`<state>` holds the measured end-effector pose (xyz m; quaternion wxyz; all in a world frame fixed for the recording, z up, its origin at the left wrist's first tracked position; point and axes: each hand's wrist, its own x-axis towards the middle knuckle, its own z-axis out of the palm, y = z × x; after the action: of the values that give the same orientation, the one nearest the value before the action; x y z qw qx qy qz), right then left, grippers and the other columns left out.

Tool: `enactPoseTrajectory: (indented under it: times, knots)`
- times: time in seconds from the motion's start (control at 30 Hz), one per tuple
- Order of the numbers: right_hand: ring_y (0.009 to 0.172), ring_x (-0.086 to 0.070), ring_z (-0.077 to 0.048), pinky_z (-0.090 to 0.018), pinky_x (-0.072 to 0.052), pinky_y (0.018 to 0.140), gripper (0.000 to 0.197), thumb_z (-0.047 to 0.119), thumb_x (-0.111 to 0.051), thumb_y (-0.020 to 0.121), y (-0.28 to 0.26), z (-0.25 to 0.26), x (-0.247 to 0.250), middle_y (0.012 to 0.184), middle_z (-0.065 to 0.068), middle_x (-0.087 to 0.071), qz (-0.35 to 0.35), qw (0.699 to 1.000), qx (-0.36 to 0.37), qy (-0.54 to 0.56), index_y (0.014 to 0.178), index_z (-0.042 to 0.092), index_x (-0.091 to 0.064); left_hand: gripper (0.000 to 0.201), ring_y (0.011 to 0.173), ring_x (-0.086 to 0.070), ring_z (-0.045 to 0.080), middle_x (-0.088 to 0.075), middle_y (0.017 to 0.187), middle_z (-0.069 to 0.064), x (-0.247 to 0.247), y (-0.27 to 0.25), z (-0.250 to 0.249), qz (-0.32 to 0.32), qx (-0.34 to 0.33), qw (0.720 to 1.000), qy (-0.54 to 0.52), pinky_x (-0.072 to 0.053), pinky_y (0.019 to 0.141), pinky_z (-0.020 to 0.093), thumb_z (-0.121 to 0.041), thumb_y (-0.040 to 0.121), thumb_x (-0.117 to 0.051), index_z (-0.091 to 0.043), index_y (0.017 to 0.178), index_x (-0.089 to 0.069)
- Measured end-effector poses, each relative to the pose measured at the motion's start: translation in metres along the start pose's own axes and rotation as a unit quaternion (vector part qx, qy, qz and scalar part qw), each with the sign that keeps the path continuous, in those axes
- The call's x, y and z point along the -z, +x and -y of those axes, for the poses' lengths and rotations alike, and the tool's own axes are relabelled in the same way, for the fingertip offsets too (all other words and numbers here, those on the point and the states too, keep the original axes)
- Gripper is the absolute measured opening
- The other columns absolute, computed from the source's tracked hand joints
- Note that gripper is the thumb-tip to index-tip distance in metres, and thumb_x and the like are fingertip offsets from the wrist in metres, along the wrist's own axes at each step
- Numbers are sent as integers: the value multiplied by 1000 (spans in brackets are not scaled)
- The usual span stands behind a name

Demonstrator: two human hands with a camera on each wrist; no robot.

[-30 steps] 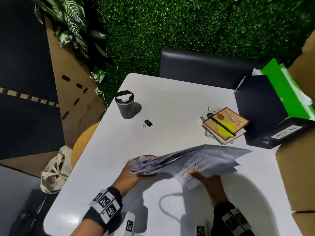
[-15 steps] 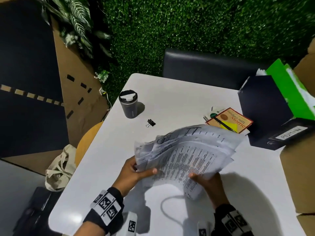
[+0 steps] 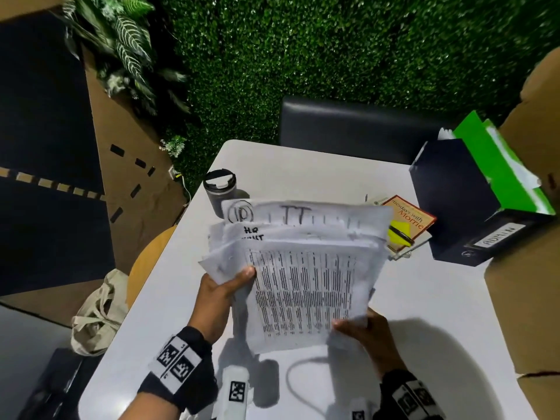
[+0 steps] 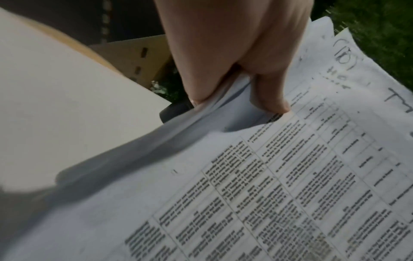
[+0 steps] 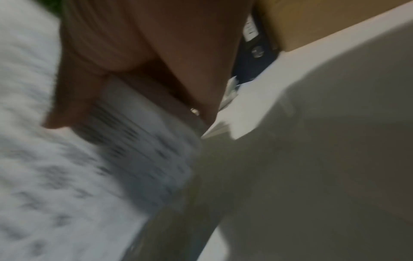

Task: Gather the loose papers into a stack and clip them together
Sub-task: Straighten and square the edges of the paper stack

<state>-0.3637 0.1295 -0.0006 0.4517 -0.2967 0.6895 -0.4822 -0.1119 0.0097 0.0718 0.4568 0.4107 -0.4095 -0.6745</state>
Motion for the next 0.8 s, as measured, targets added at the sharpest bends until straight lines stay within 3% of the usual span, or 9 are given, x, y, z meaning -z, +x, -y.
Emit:
enactPoseTrajectory:
  times: [0.1, 0.17, 0.27, 0.37, 0.47, 0.53, 0.63, 0.73, 0.8]
  knots:
    - [59, -66, -22, -24, -54, 55, 11, -6, -74, 69, -8, -6, 11, 64, -15, -70, -6, 988, -22, 150, 64, 4, -71, 38, 97, -70, 21, -74, 106, 5, -1, -2, -6, 13, 9, 998, -66, -56, 77, 33, -6, 78, -61, -15, 115, -63]
    - [63, -70, -25, -27, -58, 58, 34, 9, -90, 48, -12, -13, 10, 70, -21, -70, 4, 941, -49, 335, 74, -1, -71, 39, 98, -69, 21, -74, 108, 4, -4, -3, -6, 18, 22, 995, -100, -56, 77, 34, -7, 80, -60, -16, 117, -63]
    - [60, -70, -21, -31, -58, 56, 54, 27, -95, 13, -18, -13, -6, 64, -11, -71, 17, 882, -96, 462, 60, 10, -73, 39, 101, -68, 24, -72, 111, 6, -9, -6, 0, 11, 47, 989, -139, -57, 80, 37, -9, 82, -58, -16, 120, -61]
    - [51, -61, -19, -38, -48, 63, 48, 28, -95, 22, -20, -3, -22, 53, -7, -61, 38, 900, -102, 422, 57, 11, -69, 46, 114, -62, 28, -66, 125, 11, -13, -10, 5, 20, 66, 986, -150, -51, 93, 44, -9, 83, -58, -12, 129, -56]
    - [70, -59, -26, -38, -49, 68, 58, 20, -82, 49, -12, 5, -13, 68, -10, -64, -38, 925, -102, 363, 103, 4, -65, 50, 113, -61, 31, -62, 127, 16, 2, -5, 2, 14, 53, 989, -138, -52, 91, 45, -3, 79, -62, -9, 128, -57]
    - [82, -67, -24, -37, -58, 71, 71, 27, -86, 46, -7, 12, 3, 76, -2, -74, -41, 941, -76, 326, 109, 9, -60, 50, 111, -62, 30, -64, 124, 15, 17, 2, -7, 27, 32, 991, -127, -52, 92, 44, 1, 78, -60, -7, 127, -57]
    - [89, -71, -18, -38, -56, 85, 83, 40, -93, 31, -6, 21, 22, 87, 1, -76, -62, 966, -15, 250, 103, 10, -63, 40, 93, -70, 21, -74, 105, 7, 38, 15, -24, 49, -9, 996, -72, -56, 81, 34, 2, 70, -67, -17, 105, -70]
    - [89, -68, -3, -20, -53, 83, 41, 8, -76, 68, -17, 38, 25, 85, 14, -75, -113, 981, 66, 143, 107, 4, -65, 60, 94, -70, 24, -74, 107, 8, 47, 23, -31, 90, -3, 994, 66, -56, 74, 33, -18, 57, -87, -16, 113, -65]
    - [82, -66, 5, -15, -51, 78, 29, -4, -68, 75, -22, 41, 25, 81, 23, -73, -103, 985, 92, 103, 100, 11, -67, 73, 79, -71, 29, -75, 90, 14, 47, 26, -31, 91, 14, 982, 164, -58, 63, 38, -38, 42, -93, -10, 104, -67]
